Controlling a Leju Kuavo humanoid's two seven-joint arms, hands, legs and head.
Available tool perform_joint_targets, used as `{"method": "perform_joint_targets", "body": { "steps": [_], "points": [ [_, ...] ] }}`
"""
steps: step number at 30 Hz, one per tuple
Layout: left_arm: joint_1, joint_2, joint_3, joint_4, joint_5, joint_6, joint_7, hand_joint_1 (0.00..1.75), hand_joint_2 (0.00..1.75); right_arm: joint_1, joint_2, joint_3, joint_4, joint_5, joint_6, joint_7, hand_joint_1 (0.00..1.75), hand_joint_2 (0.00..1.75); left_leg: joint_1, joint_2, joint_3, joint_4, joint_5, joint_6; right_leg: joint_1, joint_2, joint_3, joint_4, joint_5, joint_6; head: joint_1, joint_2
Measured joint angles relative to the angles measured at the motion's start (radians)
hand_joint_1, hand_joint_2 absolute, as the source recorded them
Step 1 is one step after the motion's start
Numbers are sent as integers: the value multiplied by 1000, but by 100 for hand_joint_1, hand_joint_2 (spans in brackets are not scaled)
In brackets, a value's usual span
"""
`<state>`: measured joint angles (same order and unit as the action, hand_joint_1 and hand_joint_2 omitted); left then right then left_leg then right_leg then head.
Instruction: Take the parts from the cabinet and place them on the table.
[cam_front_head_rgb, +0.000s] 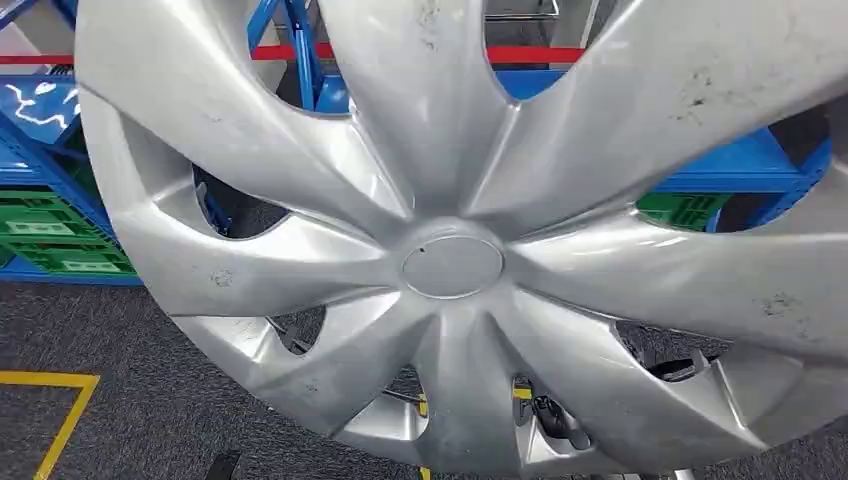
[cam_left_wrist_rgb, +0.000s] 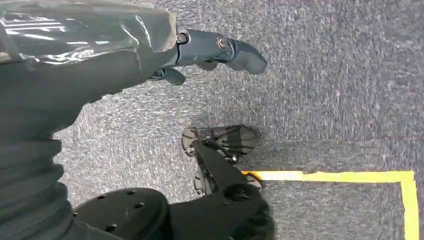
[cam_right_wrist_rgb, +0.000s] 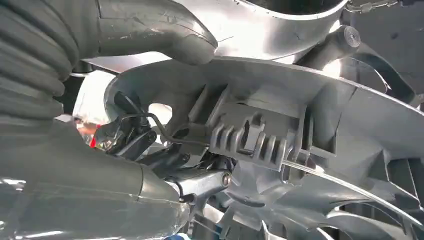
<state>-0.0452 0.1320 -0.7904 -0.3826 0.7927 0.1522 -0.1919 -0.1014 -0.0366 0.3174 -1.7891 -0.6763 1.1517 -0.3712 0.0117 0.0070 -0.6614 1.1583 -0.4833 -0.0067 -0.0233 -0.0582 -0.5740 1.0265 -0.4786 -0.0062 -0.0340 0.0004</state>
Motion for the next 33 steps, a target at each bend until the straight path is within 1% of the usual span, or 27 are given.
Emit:
{"method": "perform_joint_targets", "body": {
  "steps": [1,2,3,5,6,7,8,9,11,12,13,14,16,17,18,21,22,23,24,26,27,28,29,30,31,32,33],
  "points": [
    [0,0,1,0,-1,0,0,0,175,0,0,0,0,3,0,-2,175,175,-6,25,49,-87,32,11,2,-7,1,0,0,0,0,0],
    [-4,3,2,0,-2,0,0,0,175,1,1,0,0,6,0,-3,175,175,-20,71,72,-134,18,18,7,-16,1,0,0,1,1,0],
    [-6,3,2,-1,-3,0,0,0,175,0,-1,-1,0,6,1,-5,175,175,-25,65,67,-138,21,23,11,-25,-3,0,-2,4,1,0],
    [-3,5,2,-2,-6,0,0,0,175,0,0,0,0,13,1,-11,175,175,-28,45,61,-137,22,26,9,-45,-1,-3,-2,8,1,0],
    [0,7,2,-2,-7,-3,1,0,175,0,0,0,0,15,1,-14,175,175,-29,33,64,-148,28,35,9,-56,6,-10,0,16,0,0],
    [3,7,2,-2,-9,-3,1,0,175,-1,0,0,-1,15,1,-16,175,175,-14,21,87,-170,44,40,7,-41,0,-2,-9,18,2,0],
    [1,5,2,-3,-11,-3,2,0,175,-1,-1,0,-1,17,1,-16,175,175,-16,9,90,-180,50,47,5,6,-9,23,-26,17,3,0],
    [-3,4,2,-5,-12,-4,1,0,175,0,-2,0,-1,17,2,-16,175,175,-16,0,87,-180,54,52,5,32,-37,84,-55,10,3,0],
    [-4,2,2,-5,-14,-5,1,0,175,1,-6,-1,0,21,2,-17,175,175,-16,-24,84,-179,55,53,5,52,-115,245,-113,5,11,0],
    [-3,2,2,-5,-17,-6,2,0,175,2,-8,-1,0,25,2,-17,175,175,-17,-31,84,-178,56,53,5,53,-142,297,-121,10,11,0],
    [-1,1,3,-5,-17,-7,2,0,175,2,-10,-1,0,27,2,-17,175,175,-17,-41,84,-177,55,53,5,53,-140,289,-109,18,11,0],
    [-1,1,3,-5,-18,-8,2,0,175,1,-11,-1,0,28,2,-17,175,175,-15,-48,84,-175,55,52,3,53,-118,234,-79,29,11,0],
    [-2,-2,3,-5,-19,-8,1,0,175,0,-11,-1,0,28,2,-17,175,175,-10,-61,84,-163,48,42,-2,54,-41,64,-6,50,11,0],
    [-1,-1,4,-5,-21,-8,2,0,175,0,-12,-1,0,28,2,-17,175,175,-13,-64,77,-153,42,33,-6,58,-19,6,5,50,14,0],
    [-1,0,6,-5,-25,-7,2,0,175,1,-11,-1,0,28,2,-17,175,175,-17,-67,69,-139,35,26,-2,63,-16,6,9,33,12,0],
    [2,0,7,-5,-35,-4,1,0,175,1,-12,-1,0,29,2,-17,175,175,-11,-67,66,-141,37,21,5,63,-19,7,11,15,13,0],
    [2,2,8,-5,-37,-2,2,0,175,0,-12,-1,0,29,2,-17,175,175,-8,-60,61,-134,30,16,-3,62,-16,4,15,7,14,0],
    [2,0,9,-5,-38,-2,2,0,175,0,-11,-1,-1,30,2,-17,175,175,-10,-35,51,-107,9,8,-3,61,-14,4,13,4,10,0],
    [0,0,11,-5,-40,1,1,0,175,0,-9,-1,-1,31,2,-17,175,175,-6,-22,25,-48,-25,3,-2,60,-14,4,14,-2,3,0],
    [-1,-1,18,-5,-43,3,2,0,175,1,-9,-1,0,31,2,-18,175,175,-1,-14,-49,109,-91,-5,1,57,-15,4,13,-3,3,0],
    [0,-2,18,-5,-49,3,2,0,175,1,-9,-1,0,32,2,-18,175,175,0,-12,-76,161,-103,-6,2,56,-15,4,13,-3,3,0],
    [0,-2,18,-5,-52,3,2,0,175,1,-9,-1,0,33,2,-18,175,175,0,-12,-81,167,-93,-5,3,55,-14,4,12,-4,3,0],
    [0,-3,19,-5,-55,3,3,0,175,1,-9,-1,0,33,2,-18,175,175,-1,-12,-64,126,-61,0,6,55,-13,4,11,-4,3,0],
    [-1,-3,20,-6,-57,4,3,0,175,1,-8,-1,-1,33,2,-18,175,175,-3,-12,-26,46,-17,7,8,55,-12,4,11,-5,3,0],
    [-1,-3,22,-6,-60,6,4,0,175,1,-7,-1,-1,33,2,-18,175,175,-8,-11,21,-50,28,22,10,55,-10,3,10,-6,3,0],
    [-2,-2,24,-6,-61,6,3,0,175,1,-6,-1,-1,33,2,-19,175,175,-18,-2,56,-122,41,38,8,55,-9,2,10,-6,4,0],
    [-2,2,26,-6,-65,6,4,0,175,1,-5,-1,-1,33,2,-19,175,175,-21,8,64,-134,25,43,16,55,-13,2,10,-5,6,0]
  ]
}}
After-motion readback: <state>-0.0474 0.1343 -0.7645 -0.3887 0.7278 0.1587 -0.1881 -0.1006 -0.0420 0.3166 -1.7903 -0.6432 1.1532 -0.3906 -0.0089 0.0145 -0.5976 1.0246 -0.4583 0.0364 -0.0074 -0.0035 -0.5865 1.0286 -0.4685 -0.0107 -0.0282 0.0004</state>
